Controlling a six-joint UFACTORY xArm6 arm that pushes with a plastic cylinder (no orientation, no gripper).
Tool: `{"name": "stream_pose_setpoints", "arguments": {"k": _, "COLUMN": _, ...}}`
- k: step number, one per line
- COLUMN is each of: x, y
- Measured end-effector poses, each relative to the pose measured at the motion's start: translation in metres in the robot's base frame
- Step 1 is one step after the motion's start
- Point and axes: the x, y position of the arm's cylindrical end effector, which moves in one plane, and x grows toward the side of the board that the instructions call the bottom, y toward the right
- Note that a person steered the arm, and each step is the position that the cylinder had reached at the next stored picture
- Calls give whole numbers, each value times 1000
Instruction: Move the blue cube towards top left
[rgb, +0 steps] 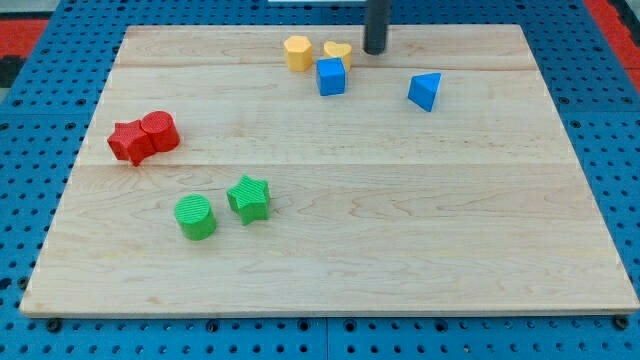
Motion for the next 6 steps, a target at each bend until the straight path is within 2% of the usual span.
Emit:
{"name": "stream_pose_setpoints", "arguments": {"k": 1, "x": 11, "y": -31}}
{"name": "stream_pose_setpoints", "arguments": {"k": 2, "x": 50, "y": -68}}
{"name": "stream_pose_setpoints", "arguments": {"k": 3, "x": 61, "y": -77}}
{"name": "stream_pose_setpoints", "arguments": {"k": 4, "x": 63, "y": -188}}
{"name": "stream_pose_setpoints", "arguments": {"k": 5, "x": 50, "y": -259}}
{"name": "stream_pose_setpoints", "arguments": {"k": 6, "x": 72, "y": -247}}
